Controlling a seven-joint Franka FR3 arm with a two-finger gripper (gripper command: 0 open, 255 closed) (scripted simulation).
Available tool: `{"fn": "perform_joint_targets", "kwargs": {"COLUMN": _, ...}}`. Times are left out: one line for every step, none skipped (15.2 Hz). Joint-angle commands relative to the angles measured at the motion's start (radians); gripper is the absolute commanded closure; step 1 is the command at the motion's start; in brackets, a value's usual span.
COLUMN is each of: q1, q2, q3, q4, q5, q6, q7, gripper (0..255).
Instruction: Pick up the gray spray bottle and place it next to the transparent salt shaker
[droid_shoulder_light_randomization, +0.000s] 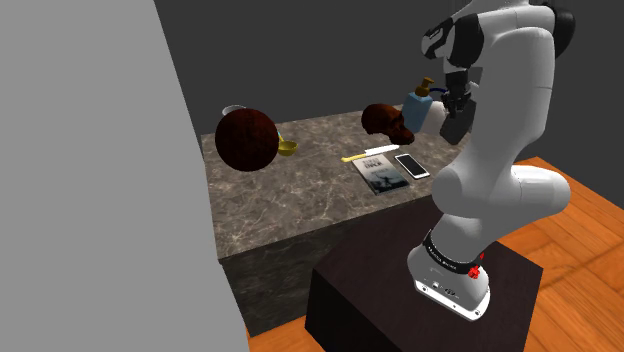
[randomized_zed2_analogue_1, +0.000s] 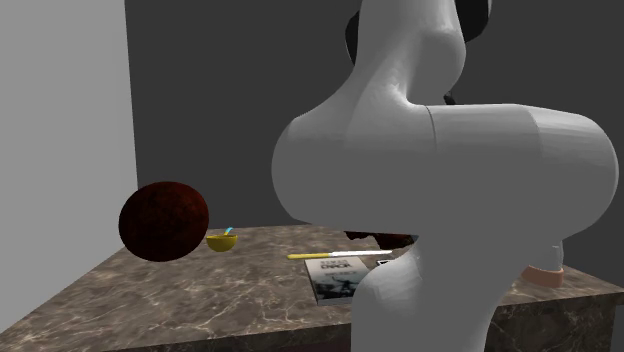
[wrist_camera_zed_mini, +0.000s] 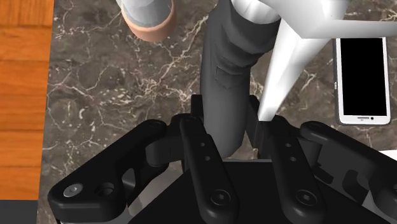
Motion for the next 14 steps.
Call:
{"fn": "perform_joint_targets", "kwargs": {"q1": -0.001, "q2": 0.008, "q3": 0.002, "q4": -0.016, "q5": 0.002, "q6": 0.023, "q7": 0.005, "gripper": 255}}
{"fn": "perform_joint_targets", "kwargs": {"q1": -0.001, "q2": 0.012, "q3": 0.003, "q4": -0.022, "q5": 0.003, "q6": 0.034, "q7": 0.007, "gripper": 255}}
{"fn": "perform_joint_targets", "kwargs": {"q1": -0.002, "q2": 0.017, "q3": 0.004, "q4": -0.028, "q5": 0.005, "q6": 0.044, "q7": 0.009, "gripper": 255}}
{"fn": "perform_joint_targets", "kwargs": {"q1": -0.002, "q2": 0.022, "q3": 0.005, "q4": -0.033, "q5": 0.006, "q6": 0.054, "q7": 0.011, "gripper": 255}}
{"fn": "perform_joint_targets", "kwargs": {"q1": -0.003, "q2": 0.028, "q3": 0.006, "q4": -0.038, "q5": 0.007, "q6": 0.064, "q7": 0.013, "gripper": 255}}
{"fn": "perform_joint_targets", "kwargs": {"q1": -0.003, "q2": 0.03, "q3": 0.006, "q4": -0.041, "q5": 0.008, "q6": 0.069, "q7": 0.014, "gripper": 255}}
{"fn": "perform_joint_targets", "kwargs": {"q1": -0.003, "q2": 0.03, "q3": 0.006, "q4": -0.041, "q5": 0.008, "q6": 0.069, "q7": 0.014, "gripper": 255}}
{"fn": "perform_joint_targets", "kwargs": {"q1": -0.003, "q2": 0.03, "q3": 0.006, "q4": -0.041, "q5": 0.008, "q6": 0.069, "q7": 0.014, "gripper": 255}}
{"fn": "perform_joint_targets", "kwargs": {"q1": -0.003, "q2": 0.03, "q3": 0.006, "q4": -0.041, "q5": 0.008, "q6": 0.069, "q7": 0.014, "gripper": 255}}
{"fn": "perform_joint_targets", "kwargs": {"q1": -0.003, "q2": 0.03, "q3": 0.006, "q4": -0.041, "q5": 0.008, "q6": 0.069, "q7": 0.014, "gripper": 255}}
{"fn": "perform_joint_targets", "kwargs": {"q1": -0.003, "q2": 0.03, "q3": 0.006, "q4": -0.041, "q5": 0.008, "q6": 0.069, "q7": 0.014, "gripper": 255}}
{"fn": "perform_joint_targets", "kwargs": {"q1": -0.003, "q2": 0.03, "q3": 0.006, "q4": -0.041, "q5": 0.008, "q6": 0.069, "q7": 0.014, "gripper": 255}}
{"fn": "perform_joint_targets", "kwargs": {"q1": -0.003, "q2": 0.03, "q3": 0.006, "q4": -0.041, "q5": 0.008, "q6": 0.069, "q7": 0.014, "gripper": 255}}
{"fn": "perform_joint_targets", "kwargs": {"q1": -0.003, "q2": 0.03, "q3": 0.006, "q4": -0.041, "q5": 0.008, "q6": 0.069, "q7": 0.014, "gripper": 0}}
